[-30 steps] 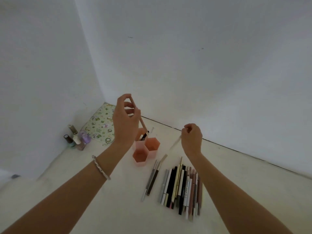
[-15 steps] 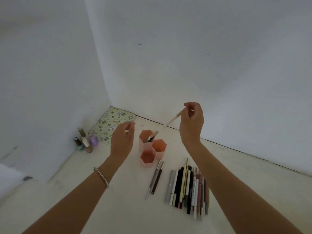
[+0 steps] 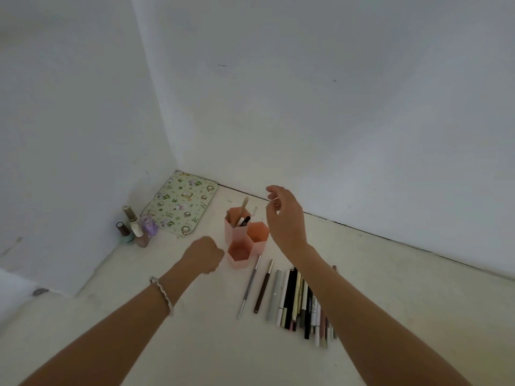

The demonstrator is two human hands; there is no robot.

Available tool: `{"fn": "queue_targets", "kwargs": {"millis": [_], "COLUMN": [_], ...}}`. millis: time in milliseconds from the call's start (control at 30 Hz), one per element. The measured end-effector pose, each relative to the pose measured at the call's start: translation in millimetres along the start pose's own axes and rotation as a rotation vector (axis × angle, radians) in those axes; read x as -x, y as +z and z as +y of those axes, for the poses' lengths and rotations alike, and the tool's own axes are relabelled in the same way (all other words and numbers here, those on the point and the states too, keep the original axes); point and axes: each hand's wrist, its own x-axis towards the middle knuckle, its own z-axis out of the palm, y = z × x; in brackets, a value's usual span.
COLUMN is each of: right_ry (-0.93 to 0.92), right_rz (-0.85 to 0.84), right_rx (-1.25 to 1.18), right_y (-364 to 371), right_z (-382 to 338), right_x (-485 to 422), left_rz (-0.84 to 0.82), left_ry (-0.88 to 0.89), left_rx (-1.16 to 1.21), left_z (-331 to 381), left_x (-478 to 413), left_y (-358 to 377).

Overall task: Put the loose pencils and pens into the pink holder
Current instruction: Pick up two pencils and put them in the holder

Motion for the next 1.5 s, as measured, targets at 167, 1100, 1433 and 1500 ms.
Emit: {"fn": "queue_targets", "kwargs": {"millis": [167, 1100, 1433, 1500], "right_ry": [0.147, 0.439, 0.160, 0.130], "right_rz": [0.048, -0.331, 0.354, 0.391], "right_rx": [-0.023, 0.359, 0.002, -0.033], "right_y": [-24.7, 17.6, -54.4, -58.1], "right_z": [19.4, 83.1, 16.7, 7.5], "right_x": [2.6, 35.2, -24.1, -27.5], "left_rz": [-0.102, 0.614, 0.720, 0.728], "left_ry": [0.136, 0.792, 0.673, 0.649], "left_rx": [-0.397, 0.624, 0.534, 0.537], "left_z": [0.9, 74.5, 55.3, 54.6], "left_x": [21.4, 42.0, -3.9, -9.3], "left_y": [61.4, -12.9, -18.9, -14.4]}}
